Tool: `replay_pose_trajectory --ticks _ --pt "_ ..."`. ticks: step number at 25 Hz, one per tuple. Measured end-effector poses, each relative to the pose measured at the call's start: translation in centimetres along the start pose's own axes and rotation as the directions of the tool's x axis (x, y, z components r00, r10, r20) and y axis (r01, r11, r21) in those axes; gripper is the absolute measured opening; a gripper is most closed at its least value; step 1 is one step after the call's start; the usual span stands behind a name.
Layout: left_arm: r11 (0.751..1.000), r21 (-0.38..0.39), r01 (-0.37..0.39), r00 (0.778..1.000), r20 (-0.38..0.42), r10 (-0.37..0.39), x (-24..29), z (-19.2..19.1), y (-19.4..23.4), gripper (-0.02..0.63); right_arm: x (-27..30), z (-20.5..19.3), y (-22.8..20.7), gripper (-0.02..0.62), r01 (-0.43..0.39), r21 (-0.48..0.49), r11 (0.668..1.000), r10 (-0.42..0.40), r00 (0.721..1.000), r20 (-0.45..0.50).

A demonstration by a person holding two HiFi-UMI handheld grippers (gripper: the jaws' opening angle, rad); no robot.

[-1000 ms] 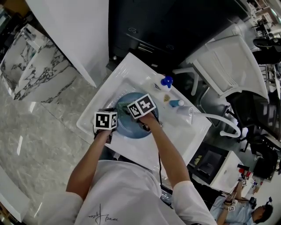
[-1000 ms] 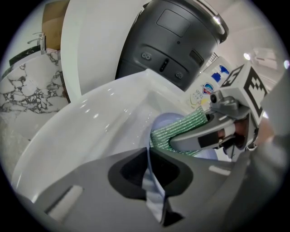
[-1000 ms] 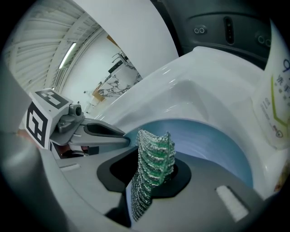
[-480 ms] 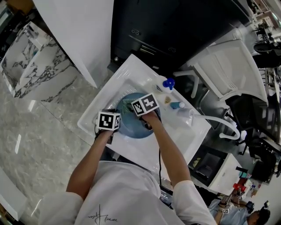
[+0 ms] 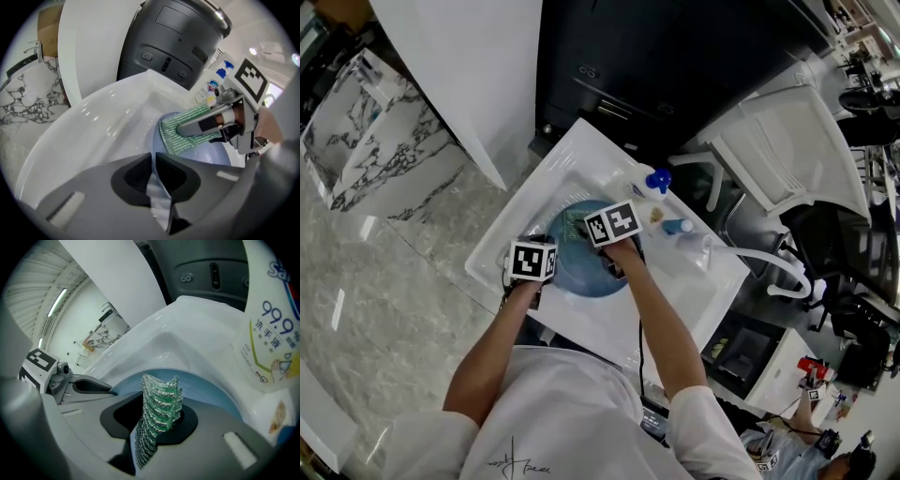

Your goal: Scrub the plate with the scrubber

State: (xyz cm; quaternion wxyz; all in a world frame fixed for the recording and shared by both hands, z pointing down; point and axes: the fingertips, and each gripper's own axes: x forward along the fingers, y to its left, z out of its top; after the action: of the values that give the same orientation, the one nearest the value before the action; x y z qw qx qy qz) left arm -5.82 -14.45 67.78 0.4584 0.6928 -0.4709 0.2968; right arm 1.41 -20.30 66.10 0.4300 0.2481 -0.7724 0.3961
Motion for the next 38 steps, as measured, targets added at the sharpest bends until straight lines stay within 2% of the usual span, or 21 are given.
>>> replay_pose_trajectory --ticks 23,30,38 --pt "1.000 0.002 -0.007 1.000 0.018 0.007 -0.1 0.2 0.2 0.078 -1.4 -0.1 -2.8 0.057 0.104 0.093 0.990 -0.108 0.994 0.029" --pt "0.996 -0.093 0.005 0.999 0.046 -0.001 -0.3 0.5 1.1 0.067 -1.9 -0.1 -3.4 0.057 0.157 0.055 0.986 -0.159 0.987 0.027" --pt "0.994 -0.108 -0.035 0.998 0.050 0.040 -0.6 0.7 1.6 0.066 -2.9 0.2 -4.7 0.057 0.231 0.016 0.973 -0.232 0.972 0.038"
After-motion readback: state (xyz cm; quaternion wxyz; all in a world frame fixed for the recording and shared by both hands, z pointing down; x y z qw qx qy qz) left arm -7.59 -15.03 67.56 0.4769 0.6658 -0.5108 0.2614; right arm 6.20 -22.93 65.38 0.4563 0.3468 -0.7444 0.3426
